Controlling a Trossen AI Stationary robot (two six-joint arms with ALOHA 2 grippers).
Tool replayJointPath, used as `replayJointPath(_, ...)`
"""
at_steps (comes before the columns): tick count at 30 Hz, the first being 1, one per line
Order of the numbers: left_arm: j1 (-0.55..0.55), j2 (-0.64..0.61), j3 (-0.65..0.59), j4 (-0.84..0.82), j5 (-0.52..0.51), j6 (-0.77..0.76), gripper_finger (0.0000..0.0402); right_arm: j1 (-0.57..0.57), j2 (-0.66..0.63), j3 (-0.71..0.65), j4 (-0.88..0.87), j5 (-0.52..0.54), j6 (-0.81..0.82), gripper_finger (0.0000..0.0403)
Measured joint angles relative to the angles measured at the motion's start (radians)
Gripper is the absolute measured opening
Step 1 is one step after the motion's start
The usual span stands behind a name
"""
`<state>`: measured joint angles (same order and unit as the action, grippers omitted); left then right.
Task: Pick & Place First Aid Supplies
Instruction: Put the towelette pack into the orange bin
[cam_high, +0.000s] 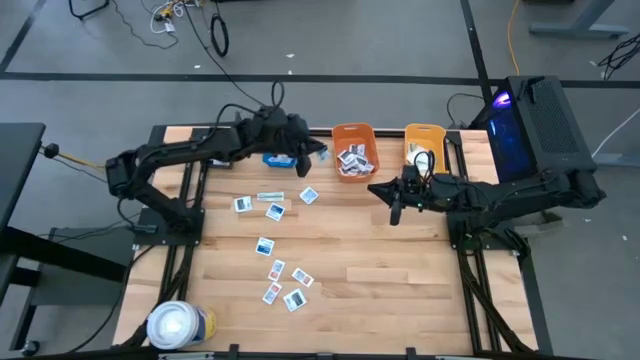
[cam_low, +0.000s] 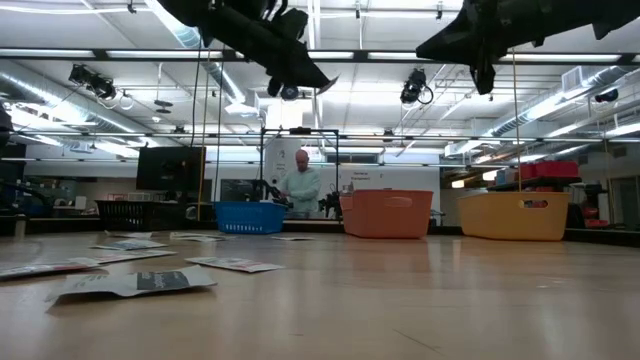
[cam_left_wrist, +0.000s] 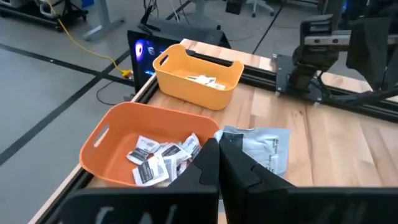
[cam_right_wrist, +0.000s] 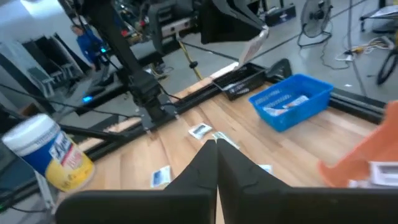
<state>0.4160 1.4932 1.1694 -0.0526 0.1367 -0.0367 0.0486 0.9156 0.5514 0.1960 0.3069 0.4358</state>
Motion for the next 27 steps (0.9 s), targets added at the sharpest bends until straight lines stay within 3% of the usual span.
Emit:
replayJointPath(6,0.009,0.014,0.016,-0.007,0.007,-0.001,0.0000,-0.004,-0.126,0.000,-0.110,-0.004,-0.134,0.0002)
replayJointPath(11,0.021,0.014,0.016,-0.007,0.062,0.000,0.0000,-0.004,-0.221,0.000,-0.180,-0.084,-0.256,0.0001)
replayJointPath(27,0.026,0.162,0.016,0.073,0.086,-0.058,0.0000,-0.004,-0.420,0.000,-0.402,-0.082,-0.251,0.0000)
